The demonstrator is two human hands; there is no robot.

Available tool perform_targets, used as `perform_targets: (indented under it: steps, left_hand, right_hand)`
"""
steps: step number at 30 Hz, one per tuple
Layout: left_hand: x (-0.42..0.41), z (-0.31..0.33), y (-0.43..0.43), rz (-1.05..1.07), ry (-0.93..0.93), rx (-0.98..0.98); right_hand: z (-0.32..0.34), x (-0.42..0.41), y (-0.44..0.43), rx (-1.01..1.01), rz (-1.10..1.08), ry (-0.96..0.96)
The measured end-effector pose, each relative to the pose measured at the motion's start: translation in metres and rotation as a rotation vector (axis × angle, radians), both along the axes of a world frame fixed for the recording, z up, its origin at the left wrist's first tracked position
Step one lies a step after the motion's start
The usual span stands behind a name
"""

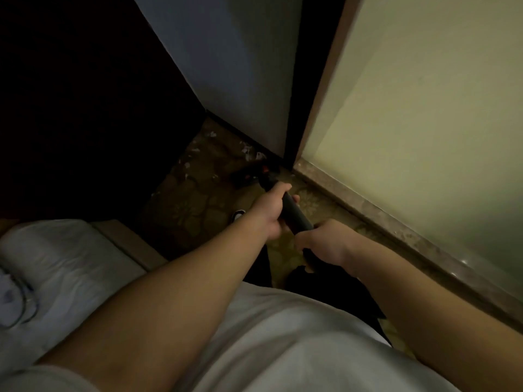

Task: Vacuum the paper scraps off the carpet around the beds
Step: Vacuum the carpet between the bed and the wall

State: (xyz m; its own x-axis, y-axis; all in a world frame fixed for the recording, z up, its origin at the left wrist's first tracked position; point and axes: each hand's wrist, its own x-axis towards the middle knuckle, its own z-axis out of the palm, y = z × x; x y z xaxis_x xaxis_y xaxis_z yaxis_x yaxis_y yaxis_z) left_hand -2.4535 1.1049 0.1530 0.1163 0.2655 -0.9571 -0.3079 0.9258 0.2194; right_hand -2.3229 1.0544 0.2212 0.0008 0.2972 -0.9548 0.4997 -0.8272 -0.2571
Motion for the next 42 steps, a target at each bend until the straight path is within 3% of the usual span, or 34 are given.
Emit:
perform_targets:
  steps: [9,22,28,33,42]
  left_hand:
    - [-0.083,-0.003,0.065,-0.025,-0.02,0.008]
    - [-0.135,0.004,0.115,-0.031,-0.026,0.06]
    - [-0.156,-0.007,0.124,0.094,0.007,0.029]
    - [-0.163,-0.023,0.114,0.263,-0.031,-0.025]
    - [-0.165,-0.059,0.092,0.336,0.032,-0.164]
  right_hand:
    - [0.015,-0.086,0.063,0.01,-0.022,0.02]
    - [0.012,-0.13,0.115,0.041,0.027,0.062]
    - [-0.02,-0.147,0.135,0.115,0.2,0.042]
    - [-0.041,-0.148,0.149,0.193,0.687,-0.083]
    - [-0.065,-0.16,0.141,0.114,0.967,-0.068]
